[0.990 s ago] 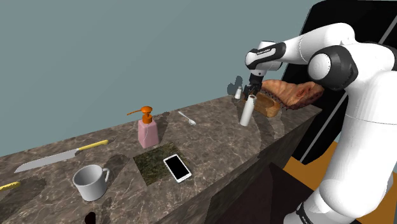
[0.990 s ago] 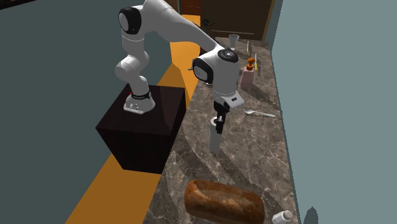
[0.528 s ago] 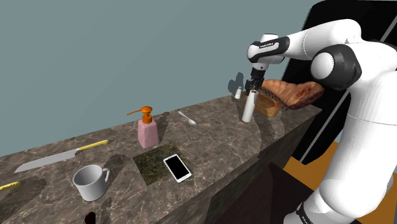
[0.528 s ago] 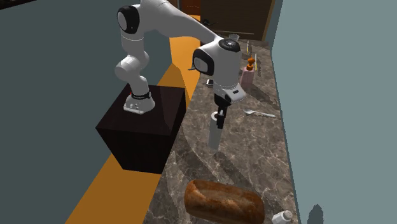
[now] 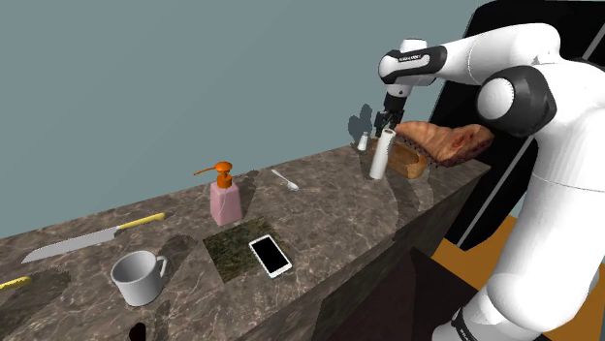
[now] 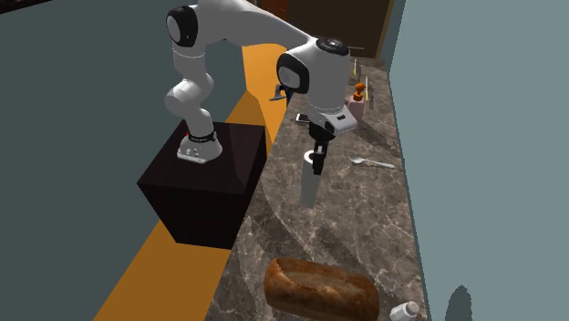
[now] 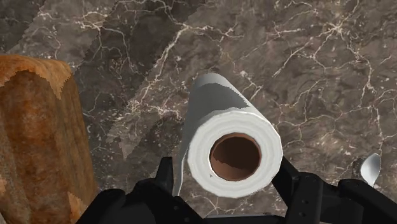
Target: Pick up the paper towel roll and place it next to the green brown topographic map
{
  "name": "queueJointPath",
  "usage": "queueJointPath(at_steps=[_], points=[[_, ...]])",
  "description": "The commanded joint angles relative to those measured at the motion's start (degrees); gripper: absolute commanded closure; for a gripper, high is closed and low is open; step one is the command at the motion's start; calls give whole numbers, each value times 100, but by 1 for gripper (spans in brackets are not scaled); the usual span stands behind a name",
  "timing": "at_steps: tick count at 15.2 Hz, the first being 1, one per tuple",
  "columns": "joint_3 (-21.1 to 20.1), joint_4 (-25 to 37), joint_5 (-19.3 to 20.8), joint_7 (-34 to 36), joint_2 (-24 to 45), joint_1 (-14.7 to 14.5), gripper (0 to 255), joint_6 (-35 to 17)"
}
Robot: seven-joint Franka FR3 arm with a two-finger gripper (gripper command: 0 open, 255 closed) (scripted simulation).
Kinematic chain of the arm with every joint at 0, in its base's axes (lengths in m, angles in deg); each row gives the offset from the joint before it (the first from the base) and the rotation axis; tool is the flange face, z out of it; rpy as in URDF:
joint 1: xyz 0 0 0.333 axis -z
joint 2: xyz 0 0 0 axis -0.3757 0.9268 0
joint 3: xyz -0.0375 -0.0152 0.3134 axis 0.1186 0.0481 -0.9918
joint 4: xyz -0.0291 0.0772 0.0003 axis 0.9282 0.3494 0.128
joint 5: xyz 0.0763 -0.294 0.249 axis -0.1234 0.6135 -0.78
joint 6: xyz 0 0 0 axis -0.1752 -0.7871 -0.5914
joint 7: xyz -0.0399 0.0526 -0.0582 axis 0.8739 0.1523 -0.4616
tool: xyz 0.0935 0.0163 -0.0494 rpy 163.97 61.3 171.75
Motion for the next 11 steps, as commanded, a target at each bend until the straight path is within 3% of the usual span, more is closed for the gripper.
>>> queueJointPath(at_steps=[1,11], points=[[-56,-79,60,207,-98,-145,255,10],[-497,-285,272,1516,-291,-984,255,-37]])
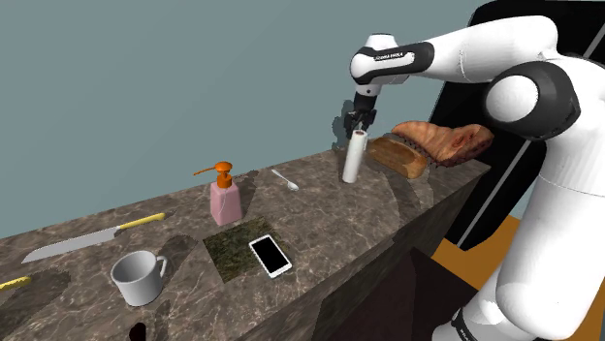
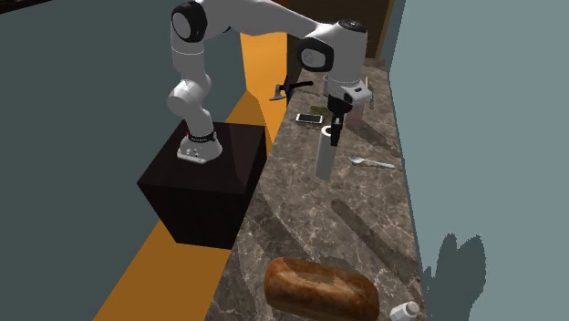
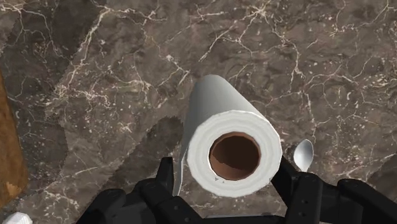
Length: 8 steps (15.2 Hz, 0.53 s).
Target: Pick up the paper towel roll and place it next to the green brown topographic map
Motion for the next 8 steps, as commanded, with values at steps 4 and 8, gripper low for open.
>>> queueJointPath(at_steps=[4,8], points=[[-227,160,46,628,92,-374,255,68],[-403,406,62,1105,259,-661,255,149]])
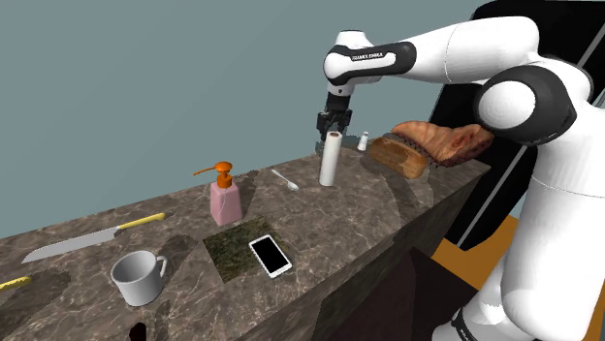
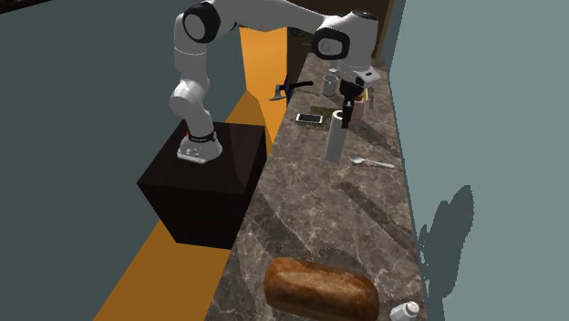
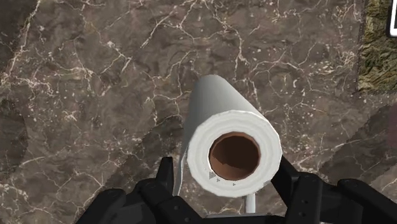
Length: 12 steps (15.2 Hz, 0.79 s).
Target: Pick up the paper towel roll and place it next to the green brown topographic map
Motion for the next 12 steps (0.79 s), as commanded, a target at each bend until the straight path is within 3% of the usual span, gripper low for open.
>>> queueJointPath(at_steps=[1,12], points=[[-75,147,6,217,82,-126,255,65],[-482,1679,-9,1403,1098,-839,255,598]])
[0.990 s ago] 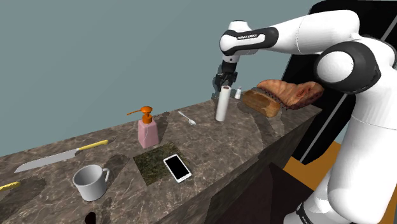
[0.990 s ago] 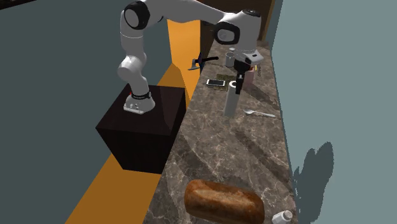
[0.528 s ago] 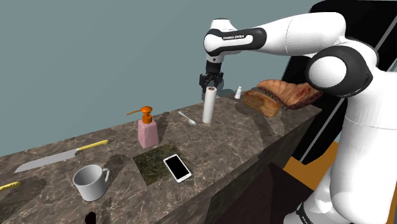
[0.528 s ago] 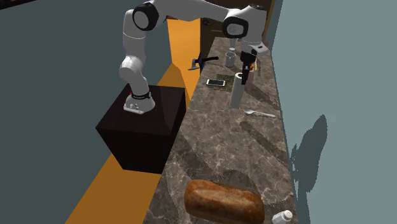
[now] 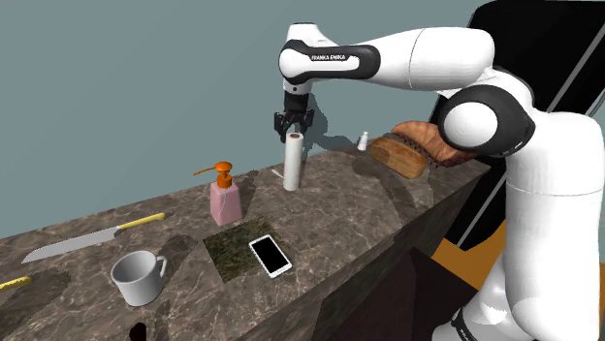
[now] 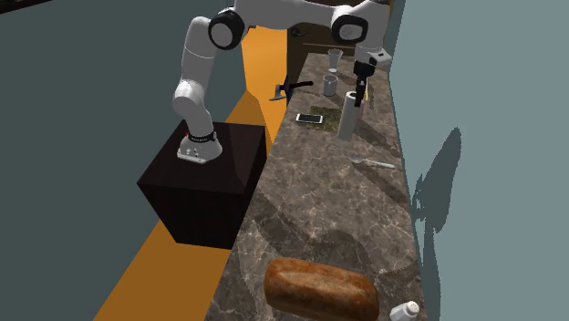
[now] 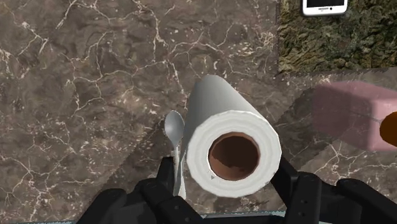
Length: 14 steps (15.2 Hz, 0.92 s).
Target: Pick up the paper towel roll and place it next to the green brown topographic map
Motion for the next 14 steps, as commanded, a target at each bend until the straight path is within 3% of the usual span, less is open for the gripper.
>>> queueJointPath(at_steps=[1,8,14], points=[[-69,400,-6,227,265,-134,255,138],[-254,2624,-51,871,1618,-473,255,1018],[-248,1837,-38,869,1430,-523,255,421]])
